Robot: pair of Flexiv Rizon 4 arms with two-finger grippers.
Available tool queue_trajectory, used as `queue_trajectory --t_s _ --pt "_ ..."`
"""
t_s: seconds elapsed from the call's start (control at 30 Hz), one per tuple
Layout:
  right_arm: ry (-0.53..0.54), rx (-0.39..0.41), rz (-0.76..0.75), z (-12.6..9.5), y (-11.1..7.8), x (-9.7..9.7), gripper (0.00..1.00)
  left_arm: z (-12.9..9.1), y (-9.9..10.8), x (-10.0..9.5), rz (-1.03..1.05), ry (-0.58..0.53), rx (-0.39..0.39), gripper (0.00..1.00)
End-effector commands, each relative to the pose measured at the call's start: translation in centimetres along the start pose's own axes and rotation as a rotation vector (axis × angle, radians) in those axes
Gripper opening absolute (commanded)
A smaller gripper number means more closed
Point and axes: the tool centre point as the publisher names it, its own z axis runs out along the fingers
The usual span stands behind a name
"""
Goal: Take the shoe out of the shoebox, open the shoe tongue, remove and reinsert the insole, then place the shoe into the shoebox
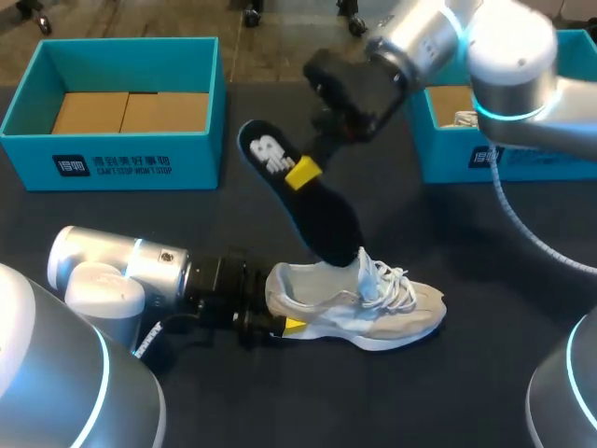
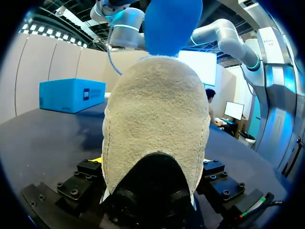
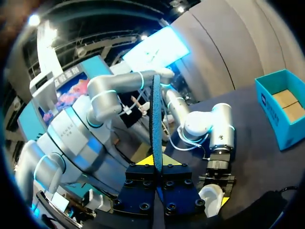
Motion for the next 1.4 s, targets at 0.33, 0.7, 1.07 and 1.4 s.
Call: queue_trajectory --t_s 0.33,0.7,1.07,1.4 --pt "-0.017 -0.01 -0.002 -0.3 -0.7 0.9 0.0 0.1 -0.1 0.0 0.0 -0.001 -0.002 0.0" --pt "-0.358 -0.194 0.07 -4.3 2.6 6.9 0.0 0.1 -0.1 0.0 0.0 -0.001 -0.002 0.0" --pt "-0.377 -0.212 0.103 -4.5 3.1 7.6 0.0 0.1 -0.1 0.0 0.0 -0.001 -0.002 0.0" --pt "-0.407 -0.307 0.167 -6.5 4.5 8.8 0.0 0.1 -0.1 0.0 0.0 -0.001 -0.002 0.0"
